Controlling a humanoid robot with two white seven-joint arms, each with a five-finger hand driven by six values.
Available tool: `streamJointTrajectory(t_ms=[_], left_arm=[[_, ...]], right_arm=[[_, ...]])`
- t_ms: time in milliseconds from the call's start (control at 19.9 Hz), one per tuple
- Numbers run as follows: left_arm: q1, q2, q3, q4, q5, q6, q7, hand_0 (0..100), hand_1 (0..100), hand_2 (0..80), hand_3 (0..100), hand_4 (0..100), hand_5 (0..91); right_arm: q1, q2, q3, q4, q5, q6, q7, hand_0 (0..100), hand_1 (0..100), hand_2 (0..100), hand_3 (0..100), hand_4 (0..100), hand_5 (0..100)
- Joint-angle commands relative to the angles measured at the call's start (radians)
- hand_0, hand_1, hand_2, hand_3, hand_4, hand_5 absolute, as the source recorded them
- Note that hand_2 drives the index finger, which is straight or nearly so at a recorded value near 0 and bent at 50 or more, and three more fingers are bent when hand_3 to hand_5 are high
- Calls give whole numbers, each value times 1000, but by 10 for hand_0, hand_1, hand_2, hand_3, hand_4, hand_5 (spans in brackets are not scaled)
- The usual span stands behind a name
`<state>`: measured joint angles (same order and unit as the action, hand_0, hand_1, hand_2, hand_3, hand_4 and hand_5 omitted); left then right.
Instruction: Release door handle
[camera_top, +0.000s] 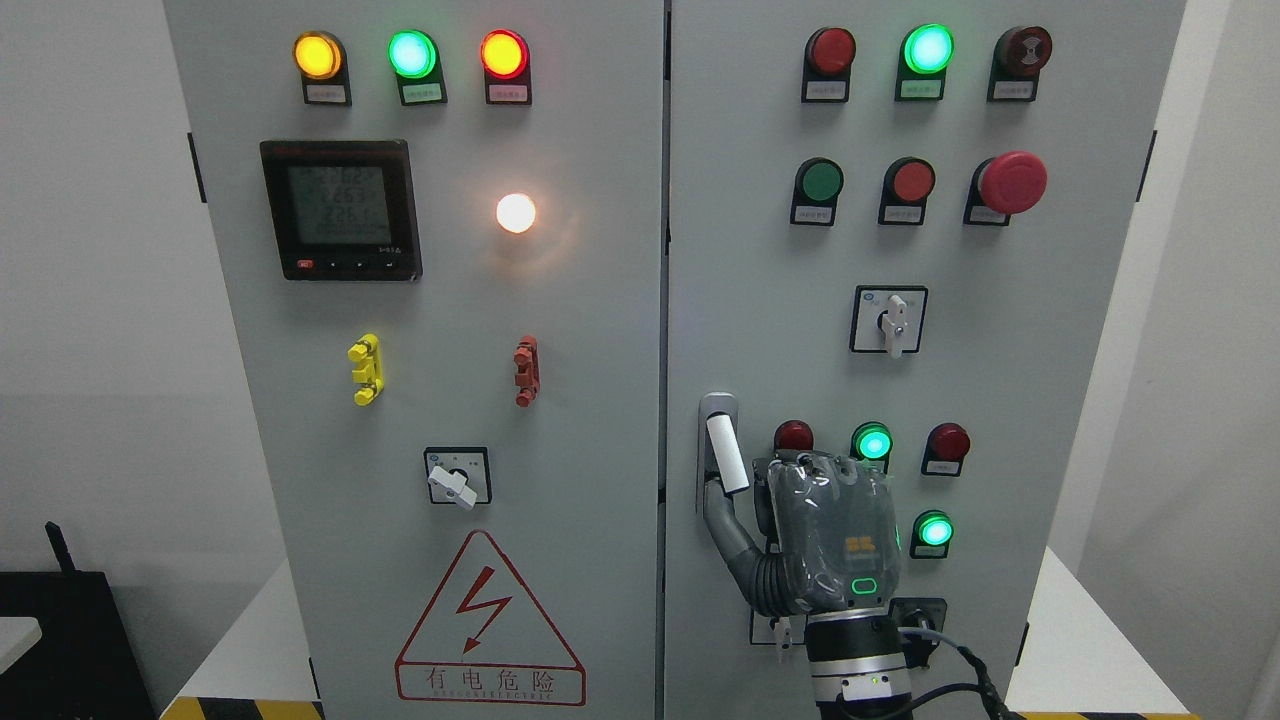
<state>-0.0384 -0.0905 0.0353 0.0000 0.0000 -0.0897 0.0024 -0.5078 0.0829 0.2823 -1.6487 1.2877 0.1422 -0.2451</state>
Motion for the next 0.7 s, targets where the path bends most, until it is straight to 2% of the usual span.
streamJointTrajectory(t_ms=[0,652], left_arm=[[0,0,0,-9,-28,-1,1,120,389,0,0,0,0],[0,0,0,-9,-28,-1,1,120,389,0,0,0,0]], right_arm=[[3,0,-15,-3,-2,0,-3,596,467,1000,1000,1000,993],[6,-5,-18,-13,-4,-1,-8,607,461,1000,1000,1000,993]])
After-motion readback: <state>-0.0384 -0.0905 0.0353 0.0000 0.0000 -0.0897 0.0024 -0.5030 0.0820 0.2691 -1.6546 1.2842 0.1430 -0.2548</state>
